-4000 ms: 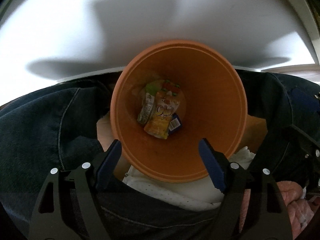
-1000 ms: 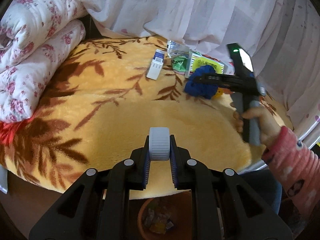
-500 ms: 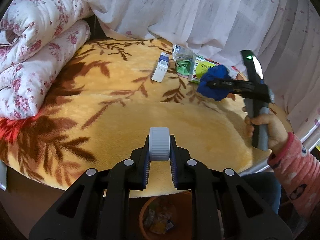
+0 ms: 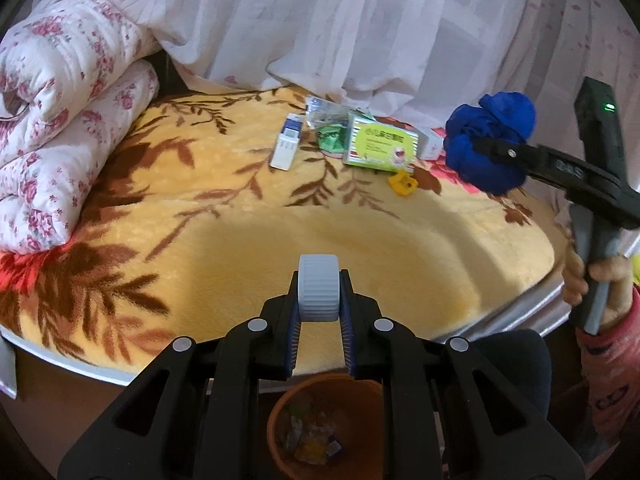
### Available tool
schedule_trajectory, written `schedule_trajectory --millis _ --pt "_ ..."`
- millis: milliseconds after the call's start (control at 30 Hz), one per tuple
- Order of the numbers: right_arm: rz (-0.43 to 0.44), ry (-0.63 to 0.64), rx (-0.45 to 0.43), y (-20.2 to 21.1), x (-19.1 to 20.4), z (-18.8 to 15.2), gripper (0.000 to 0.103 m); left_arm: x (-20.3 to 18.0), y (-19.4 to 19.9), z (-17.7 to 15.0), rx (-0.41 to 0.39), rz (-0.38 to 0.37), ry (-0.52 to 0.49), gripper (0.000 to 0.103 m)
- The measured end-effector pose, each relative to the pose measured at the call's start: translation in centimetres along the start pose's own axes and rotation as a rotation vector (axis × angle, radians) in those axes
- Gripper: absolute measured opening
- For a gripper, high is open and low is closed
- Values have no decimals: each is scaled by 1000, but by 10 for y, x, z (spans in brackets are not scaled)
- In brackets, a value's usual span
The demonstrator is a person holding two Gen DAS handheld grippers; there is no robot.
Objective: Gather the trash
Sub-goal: 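Carry the bottle cap and blue cloth over the orange bucket and release both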
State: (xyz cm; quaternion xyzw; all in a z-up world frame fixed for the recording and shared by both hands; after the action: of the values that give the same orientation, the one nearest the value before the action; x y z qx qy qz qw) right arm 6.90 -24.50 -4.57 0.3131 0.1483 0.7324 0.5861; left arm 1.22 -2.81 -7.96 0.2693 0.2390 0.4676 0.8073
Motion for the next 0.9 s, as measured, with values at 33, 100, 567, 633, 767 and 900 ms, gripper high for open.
schedule_trajectory --millis 33,100,567,633,767,900 --pt "4 9 3 5 4 -6 56 -3 0 -2 5 -2 -6 17" --pt "16 26 20 16 12 -25 56 -8 0 -7 19 -7 -19 17" --pt "35 101 234 24 35 -149 56 -38 -28 -87 246 -63 -93 17" --pt "33 103 265 20 35 -163 56 -38 -36 -102 294 -70 -100 17" --pt "26 104 348 4 32 -195 56 -37 -55 -125 386 -91 -84 17" --pt "16 98 432 -17 29 -224 56 -35 -77 -147 475 -81 -66 17"
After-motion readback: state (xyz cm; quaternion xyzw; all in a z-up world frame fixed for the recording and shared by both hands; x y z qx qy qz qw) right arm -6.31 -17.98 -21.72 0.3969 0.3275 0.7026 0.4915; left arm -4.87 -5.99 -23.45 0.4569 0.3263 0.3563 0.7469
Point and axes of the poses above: each gripper's, at about its wrist camera, not at the fingertips, and y roughly against the way its jaws point, x to its left, z to its top, the point moved 5 cm from there along -y, roughly the way its jaws point, and after that the axes turned 6 degrees about -y, right-handed, at the moved point
